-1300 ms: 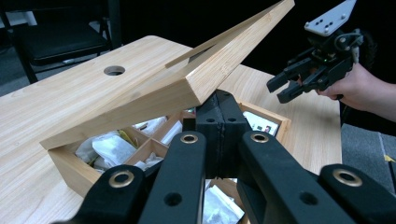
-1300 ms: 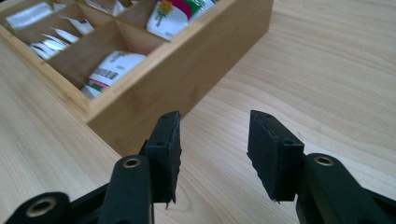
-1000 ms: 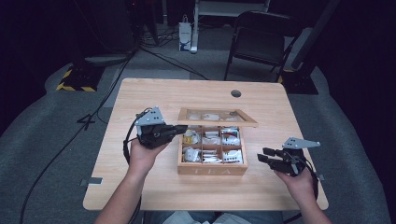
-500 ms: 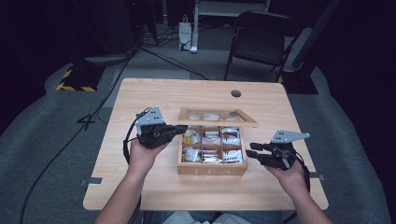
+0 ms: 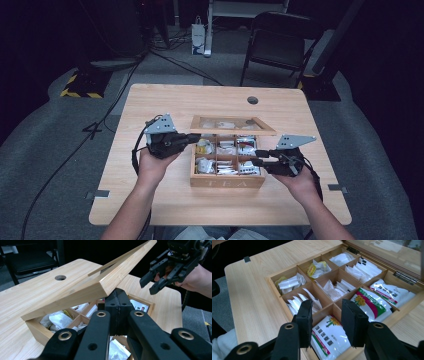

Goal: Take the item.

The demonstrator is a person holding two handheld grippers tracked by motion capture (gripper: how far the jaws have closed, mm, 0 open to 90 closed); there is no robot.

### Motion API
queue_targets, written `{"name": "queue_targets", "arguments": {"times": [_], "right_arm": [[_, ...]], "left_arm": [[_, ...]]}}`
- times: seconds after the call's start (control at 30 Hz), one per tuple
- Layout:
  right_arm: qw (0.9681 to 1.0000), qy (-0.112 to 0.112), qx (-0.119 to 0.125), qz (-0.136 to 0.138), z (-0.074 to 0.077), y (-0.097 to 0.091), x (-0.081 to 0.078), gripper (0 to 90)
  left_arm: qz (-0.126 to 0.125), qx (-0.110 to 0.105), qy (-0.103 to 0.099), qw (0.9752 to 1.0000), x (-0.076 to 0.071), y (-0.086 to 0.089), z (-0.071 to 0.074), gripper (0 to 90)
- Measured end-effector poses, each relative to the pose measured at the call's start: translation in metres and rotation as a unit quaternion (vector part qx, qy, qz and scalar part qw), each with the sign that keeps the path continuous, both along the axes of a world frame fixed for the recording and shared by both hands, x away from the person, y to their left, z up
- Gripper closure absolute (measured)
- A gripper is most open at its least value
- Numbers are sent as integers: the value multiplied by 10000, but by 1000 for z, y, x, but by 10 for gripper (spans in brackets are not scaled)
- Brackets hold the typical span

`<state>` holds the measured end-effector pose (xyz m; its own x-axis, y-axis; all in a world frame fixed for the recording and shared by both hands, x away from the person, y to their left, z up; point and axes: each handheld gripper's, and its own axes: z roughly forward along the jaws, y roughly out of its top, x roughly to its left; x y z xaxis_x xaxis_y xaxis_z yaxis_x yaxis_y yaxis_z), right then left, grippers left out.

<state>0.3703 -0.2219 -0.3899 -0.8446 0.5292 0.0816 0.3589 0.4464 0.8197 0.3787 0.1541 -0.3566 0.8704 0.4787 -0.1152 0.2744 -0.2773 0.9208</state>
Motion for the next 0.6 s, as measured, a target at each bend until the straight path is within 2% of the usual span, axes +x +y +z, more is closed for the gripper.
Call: {"name": "queue_targets", "arguments": {"times": [0.07, 0.2, 0.37, 0.6], "right_arm": [[10000, -4, -6, 1, 0, 2, 0, 610], [10000, 31, 32, -39, 0, 17, 0, 612], [10000, 21, -51, -44, -2, 32, 1, 614], [10000, 56, -54, 35, -4, 49, 3, 620]], "left_arm": [[0, 2, 1, 10000, 0, 0, 0, 899], [3, 2, -2, 10000, 0, 0, 0, 898], [0, -6, -2, 10000, 0, 0, 0, 899], [-12, -12, 14, 10000, 0, 0, 0, 899]]}}
